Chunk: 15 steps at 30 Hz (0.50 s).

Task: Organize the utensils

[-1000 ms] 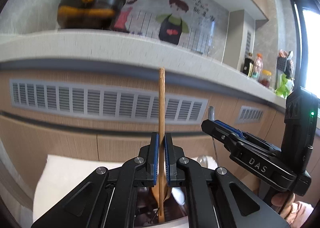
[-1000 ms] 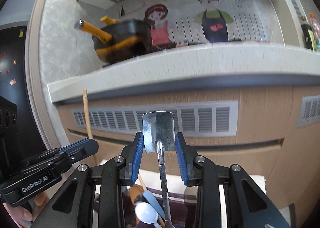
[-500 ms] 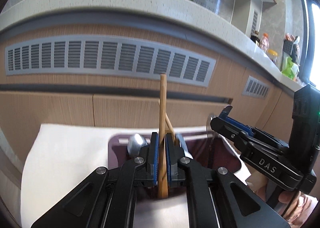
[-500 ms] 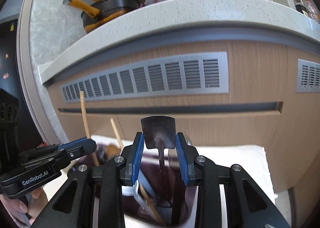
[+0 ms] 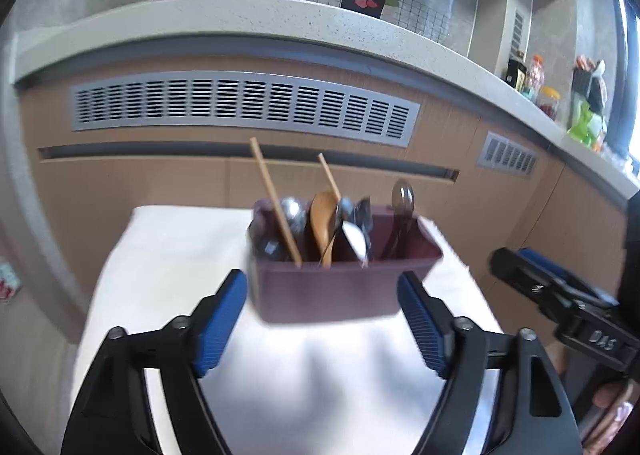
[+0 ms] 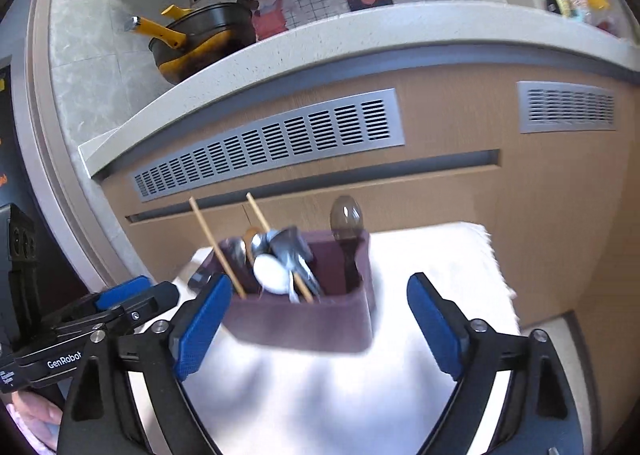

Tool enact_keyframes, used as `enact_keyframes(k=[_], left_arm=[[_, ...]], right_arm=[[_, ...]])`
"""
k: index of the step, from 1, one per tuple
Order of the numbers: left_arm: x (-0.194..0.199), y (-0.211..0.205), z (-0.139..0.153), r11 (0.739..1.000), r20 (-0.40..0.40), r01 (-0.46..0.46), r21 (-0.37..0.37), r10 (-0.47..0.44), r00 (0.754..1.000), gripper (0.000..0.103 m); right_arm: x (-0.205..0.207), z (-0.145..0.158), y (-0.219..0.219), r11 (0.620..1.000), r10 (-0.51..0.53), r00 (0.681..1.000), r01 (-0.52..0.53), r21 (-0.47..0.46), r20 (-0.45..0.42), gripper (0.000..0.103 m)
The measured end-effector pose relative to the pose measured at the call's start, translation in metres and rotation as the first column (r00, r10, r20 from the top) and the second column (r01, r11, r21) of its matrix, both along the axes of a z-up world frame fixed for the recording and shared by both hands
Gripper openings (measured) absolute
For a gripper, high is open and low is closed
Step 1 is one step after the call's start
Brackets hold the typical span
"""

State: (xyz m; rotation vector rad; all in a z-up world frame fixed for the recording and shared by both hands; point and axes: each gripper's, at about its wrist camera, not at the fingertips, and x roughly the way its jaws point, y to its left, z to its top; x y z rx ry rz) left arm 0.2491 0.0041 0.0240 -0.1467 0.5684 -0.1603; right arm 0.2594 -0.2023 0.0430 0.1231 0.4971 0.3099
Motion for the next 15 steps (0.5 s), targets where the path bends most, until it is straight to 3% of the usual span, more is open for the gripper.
enact_keyframes(k=[2,6,11,15], left_arm=[[-0.027,-0.002,-0.002,0.998,0.011,-0.037,0.054,0.037,0.999,0.09],[-0.078,-0.006,-0.011,0.985,0.02,-0.105,0.134,0.103,0.994,0.095],[-0.128,-0.01,-0.021,0.979,0.033,-0.146,0.143,0.143,0.989,0.099],[-0.153,-0.016,-0.022,0.975,0.046,-0.155,0.157,0.15,0.988,0.1]], right_arm=[[-0.025,0.002,-0.001,0.999,-0.039,0.999,0.04,-0.036,0.009,0.097],[-0.069,-0.005,-0.003,0.995,-0.061,0.998,0.059,-0.079,-0.025,0.1],[-0.113,-0.026,-0.003,0.982,-0.104,0.994,0.095,-0.165,-0.045,0.1],[-0.136,-0.034,-0.01,0.981,-0.112,0.992,0.101,-0.165,-0.055,0.1]])
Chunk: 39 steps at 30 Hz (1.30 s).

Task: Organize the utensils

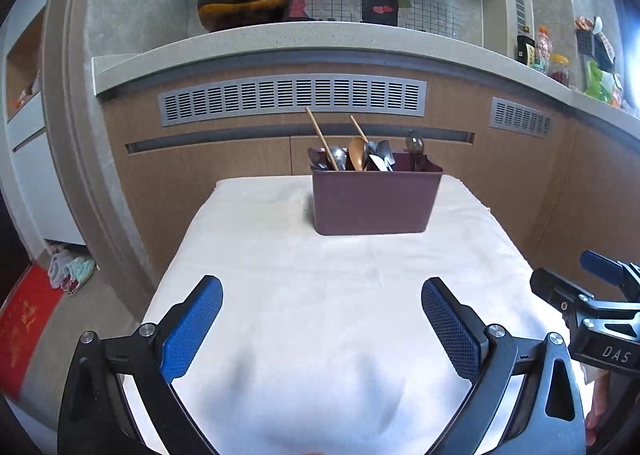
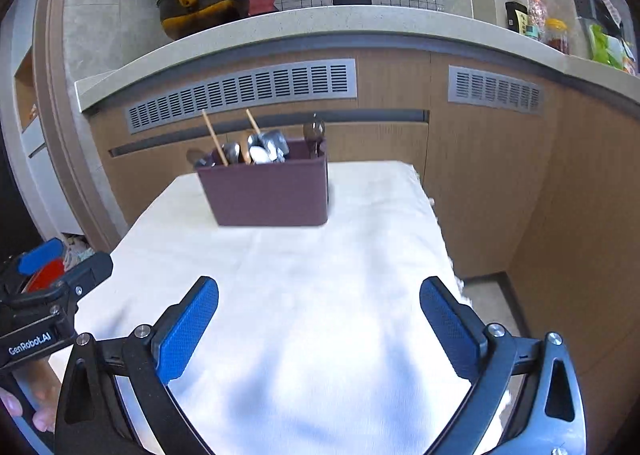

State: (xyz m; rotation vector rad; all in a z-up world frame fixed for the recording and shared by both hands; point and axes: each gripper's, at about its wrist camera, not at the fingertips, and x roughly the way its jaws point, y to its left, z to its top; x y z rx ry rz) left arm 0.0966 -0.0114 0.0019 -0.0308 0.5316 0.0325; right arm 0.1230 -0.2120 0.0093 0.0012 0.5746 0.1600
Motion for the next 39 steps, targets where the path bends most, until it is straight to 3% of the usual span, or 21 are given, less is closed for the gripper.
enact_keyframes(k=[7,39], left_arm=[[-0.021,-0.006,0.003,1.0,0.011,0.008,-0.009,-0.008,1.0,0.1],[-0.023,-0.012,0.007,1.0,0.005,0.014,-0.01,-0.014,1.0,0.1]], right_arm=[[-0.021,0.003,-0.005,0.999,-0.014,0.999,0.015,-0.031,0.039,0.1],[-0.027,0.01,-0.007,0.999,0.007,0.998,-0.004,-0.045,0.066,0.101]])
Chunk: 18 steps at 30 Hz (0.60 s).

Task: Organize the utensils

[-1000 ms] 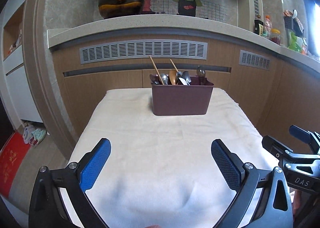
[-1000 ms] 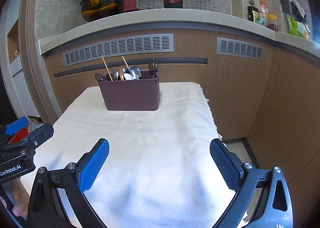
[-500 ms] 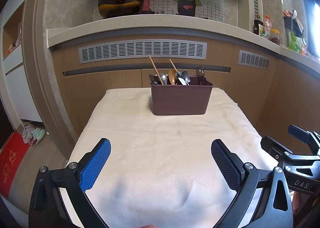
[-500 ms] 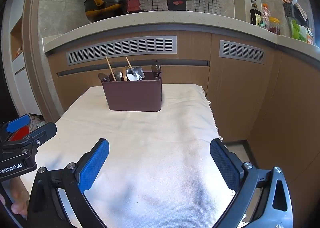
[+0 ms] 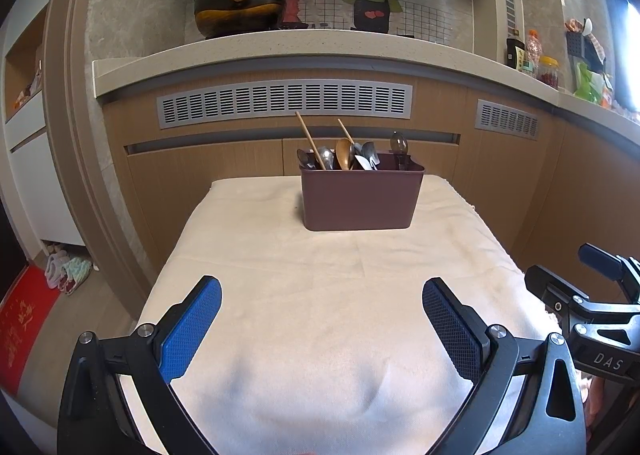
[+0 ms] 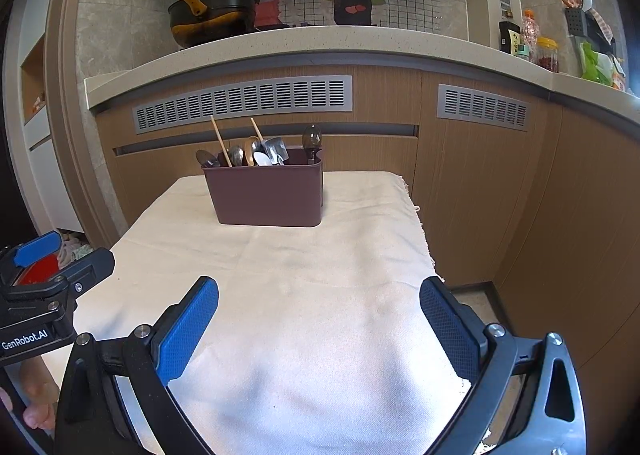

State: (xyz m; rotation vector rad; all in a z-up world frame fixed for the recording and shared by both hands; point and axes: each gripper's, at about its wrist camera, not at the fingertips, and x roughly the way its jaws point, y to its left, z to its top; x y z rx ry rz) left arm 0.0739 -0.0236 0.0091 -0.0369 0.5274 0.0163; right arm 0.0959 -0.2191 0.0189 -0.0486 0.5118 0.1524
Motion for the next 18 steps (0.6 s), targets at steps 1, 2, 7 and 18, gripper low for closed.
enact_keyframes(k=[1,2,7,18], left_arm=[[-0.0001,-0.0003,0.0,1.0,-0.001,0.001,0.001,-0.001,1.0,0.1],[-0.0003,-0.0005,0.0001,1.0,-0.002,0.003,0.002,-0.003,1.0,0.1],[-0.0008,-0.0013,0.0007,1.0,0.0,0.009,0.011,-0.009,1.0,0.1],[-0.0013,-0.0002,-0.0002,1.0,0.002,0.009,0.013,-0.009,1.0,0.1]], right_arm=[[0.0002,0.0009,-0.0006,1.0,-0.003,1.0,0.003,-0.002,0.003,0.101],[0.0002,0.0013,-0.002,1.0,-0.004,1.0,0.004,-0.001,0.005,0.101],[0.0032,0.002,-0.0084,1.0,-0.015,1.0,0.015,0.018,-0.004,0.102],[0.004,0.0012,-0.0092,1.0,-0.006,1.0,0.006,0.021,-0.011,0.102]])
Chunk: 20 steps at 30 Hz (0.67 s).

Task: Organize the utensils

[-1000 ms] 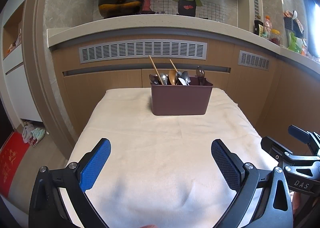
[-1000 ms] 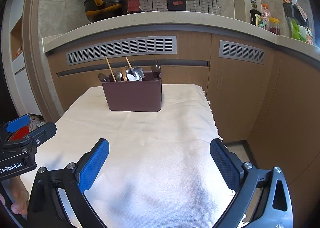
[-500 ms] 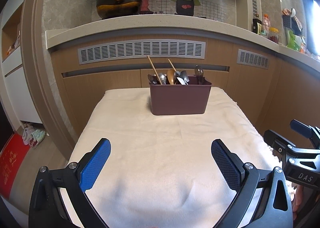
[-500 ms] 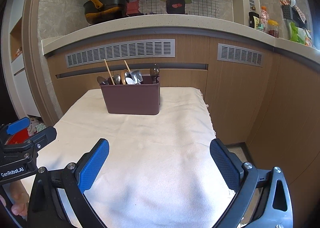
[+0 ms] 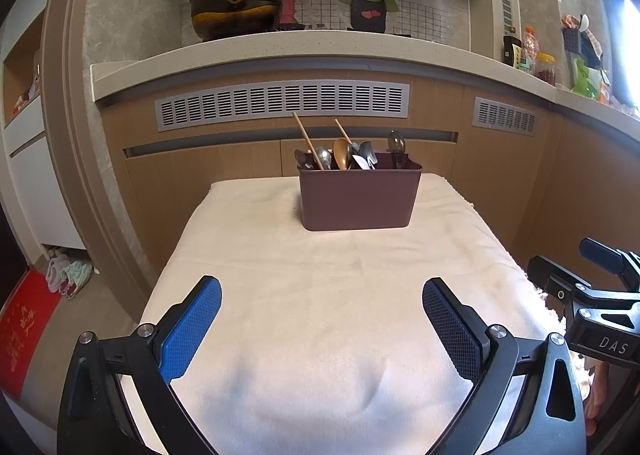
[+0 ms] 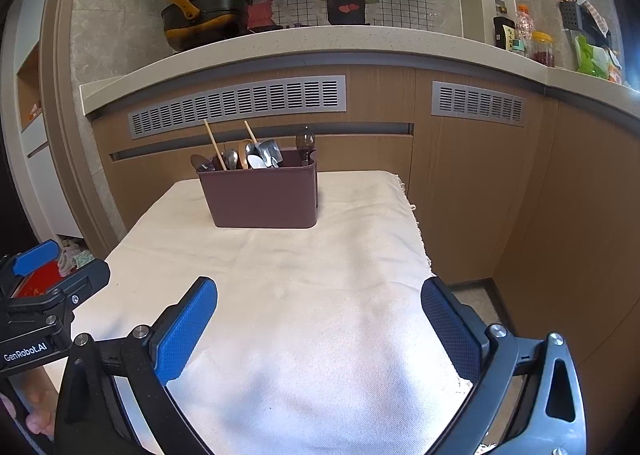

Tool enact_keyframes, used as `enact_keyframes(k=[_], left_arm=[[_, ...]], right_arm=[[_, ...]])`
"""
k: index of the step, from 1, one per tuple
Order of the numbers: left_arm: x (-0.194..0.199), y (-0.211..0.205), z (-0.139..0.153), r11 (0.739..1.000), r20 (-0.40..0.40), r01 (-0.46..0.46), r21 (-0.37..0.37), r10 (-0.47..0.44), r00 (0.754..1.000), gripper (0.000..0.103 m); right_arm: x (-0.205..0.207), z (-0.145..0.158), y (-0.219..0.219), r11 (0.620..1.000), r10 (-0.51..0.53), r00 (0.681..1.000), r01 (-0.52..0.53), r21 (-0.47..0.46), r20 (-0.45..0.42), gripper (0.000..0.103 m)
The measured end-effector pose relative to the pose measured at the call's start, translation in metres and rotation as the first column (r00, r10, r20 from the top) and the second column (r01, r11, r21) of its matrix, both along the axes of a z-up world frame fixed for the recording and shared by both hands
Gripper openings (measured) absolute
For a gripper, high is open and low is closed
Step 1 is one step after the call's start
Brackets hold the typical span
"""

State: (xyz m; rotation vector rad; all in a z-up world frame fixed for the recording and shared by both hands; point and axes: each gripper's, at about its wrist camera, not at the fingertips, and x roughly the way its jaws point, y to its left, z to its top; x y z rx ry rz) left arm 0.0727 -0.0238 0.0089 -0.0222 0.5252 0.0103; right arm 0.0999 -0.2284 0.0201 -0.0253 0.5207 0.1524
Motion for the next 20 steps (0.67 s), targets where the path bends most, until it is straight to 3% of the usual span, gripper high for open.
enact_keyframes(k=[20], left_arm=[[-0.0001,0.0032,0.0004,1.0,0.015,0.005,0.009,-0.006,1.0,0.1]], right_arm=[[-0.0042,0.0004,0.0006,1.0,0.006,1.0,-0.005,-0.011,0.012,0.102]])
